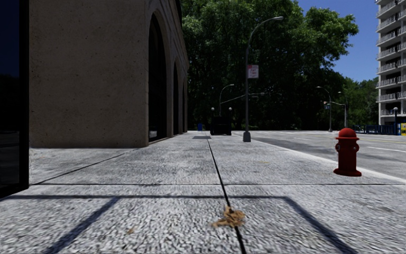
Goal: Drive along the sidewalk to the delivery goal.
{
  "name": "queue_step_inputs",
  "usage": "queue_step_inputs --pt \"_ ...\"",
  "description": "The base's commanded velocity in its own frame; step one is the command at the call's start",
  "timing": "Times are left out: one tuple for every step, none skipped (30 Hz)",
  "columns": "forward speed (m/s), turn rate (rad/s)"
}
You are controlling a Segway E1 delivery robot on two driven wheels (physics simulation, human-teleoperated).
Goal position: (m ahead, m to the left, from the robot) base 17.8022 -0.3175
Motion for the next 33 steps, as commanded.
queue_step_inputs --pt "2.00 0.00" --pt "2.00 0.00" --pt "2.00 0.00" --pt "2.00 0.00" --pt "2.00 0.00" --pt "2.00 0.00" --pt "2.00 0.00" --pt "2.00 0.00" --pt "2.00 0.00" --pt "2.00 0.00" --pt "2.00 0.00" --pt "2.00 0.00" --pt "2.00 0.00" --pt "2.00 0.00" --pt "2.00 0.00" --pt "2.00 0.00" --pt "2.00 0.00" --pt "2.00 0.00" --pt "2.00 0.00" --pt "2.00 0.00" --pt "2.00 0.00" --pt "2.00 0.00" --pt "2.00 0.00" --pt "2.00 0.00" --pt "2.00 0.00" --pt "2.00 0.00" --pt "2.00 0.00" --pt "2.00 0.00" --pt "2.00 0.00" --pt "2.00 0.00" --pt "2.00 0.00" --pt "2.00 0.00" --pt "2.00 0.00"
